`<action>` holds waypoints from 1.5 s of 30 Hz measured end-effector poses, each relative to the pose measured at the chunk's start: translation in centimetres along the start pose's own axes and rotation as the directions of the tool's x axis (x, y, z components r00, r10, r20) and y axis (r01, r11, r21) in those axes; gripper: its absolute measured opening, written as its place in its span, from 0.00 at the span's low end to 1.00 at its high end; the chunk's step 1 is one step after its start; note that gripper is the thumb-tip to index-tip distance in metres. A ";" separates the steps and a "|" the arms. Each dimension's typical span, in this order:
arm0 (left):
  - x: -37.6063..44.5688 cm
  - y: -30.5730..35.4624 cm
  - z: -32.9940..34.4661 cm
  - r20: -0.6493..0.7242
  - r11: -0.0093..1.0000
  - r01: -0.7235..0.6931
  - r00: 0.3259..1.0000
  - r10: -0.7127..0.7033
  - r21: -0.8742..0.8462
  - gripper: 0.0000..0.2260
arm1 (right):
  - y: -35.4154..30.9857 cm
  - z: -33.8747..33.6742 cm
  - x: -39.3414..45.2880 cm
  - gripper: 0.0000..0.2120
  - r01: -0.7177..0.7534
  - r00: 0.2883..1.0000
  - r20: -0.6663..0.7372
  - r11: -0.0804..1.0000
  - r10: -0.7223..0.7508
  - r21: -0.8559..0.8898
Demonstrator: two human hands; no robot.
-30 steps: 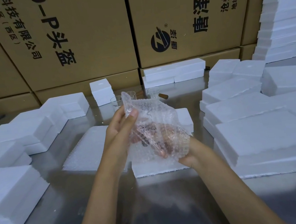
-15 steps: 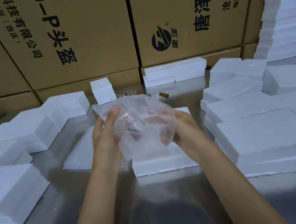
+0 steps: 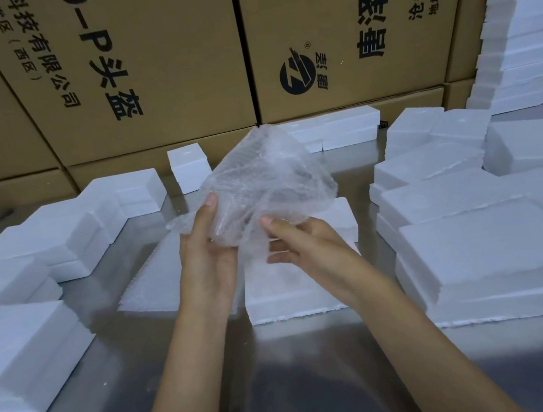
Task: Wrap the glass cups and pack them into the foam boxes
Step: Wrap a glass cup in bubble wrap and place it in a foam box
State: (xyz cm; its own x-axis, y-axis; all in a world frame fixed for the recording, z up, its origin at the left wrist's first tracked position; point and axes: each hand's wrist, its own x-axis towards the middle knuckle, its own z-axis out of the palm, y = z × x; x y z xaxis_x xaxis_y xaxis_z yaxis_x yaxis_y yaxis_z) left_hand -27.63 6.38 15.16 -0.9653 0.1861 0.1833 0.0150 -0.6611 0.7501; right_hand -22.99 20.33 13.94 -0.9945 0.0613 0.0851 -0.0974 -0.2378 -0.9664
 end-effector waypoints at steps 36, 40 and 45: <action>-10.4 -4.5 -0.7 0.268 0.528 -0.283 0.958 0.106 0.801 0.12 | 2.7 -4.2 -8.8 0.05 0.106 0.913 -0.245 0.768 -0.327 -0.631; -10.3 -5.0 -0.4 0.210 0.471 -0.228 0.973 0.091 0.852 0.10 | 3.6 -3.9 -9.2 0.07 0.100 0.858 -0.294 0.699 -0.420 -0.708; -10.6 -5.7 0.3 0.243 0.474 -0.270 0.963 0.119 0.838 0.12 | 3.7 -2.4 -10.1 0.12 0.310 0.750 -0.076 0.451 -0.657 -0.837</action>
State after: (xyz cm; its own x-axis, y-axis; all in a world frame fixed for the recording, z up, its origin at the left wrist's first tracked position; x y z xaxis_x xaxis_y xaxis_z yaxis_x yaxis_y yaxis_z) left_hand -17.36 8.41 9.10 -0.8644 0.2770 0.4196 0.4859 0.2455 0.8388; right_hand -13.24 21.15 8.96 -0.6788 0.2759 0.6805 -0.3196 0.7234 -0.6120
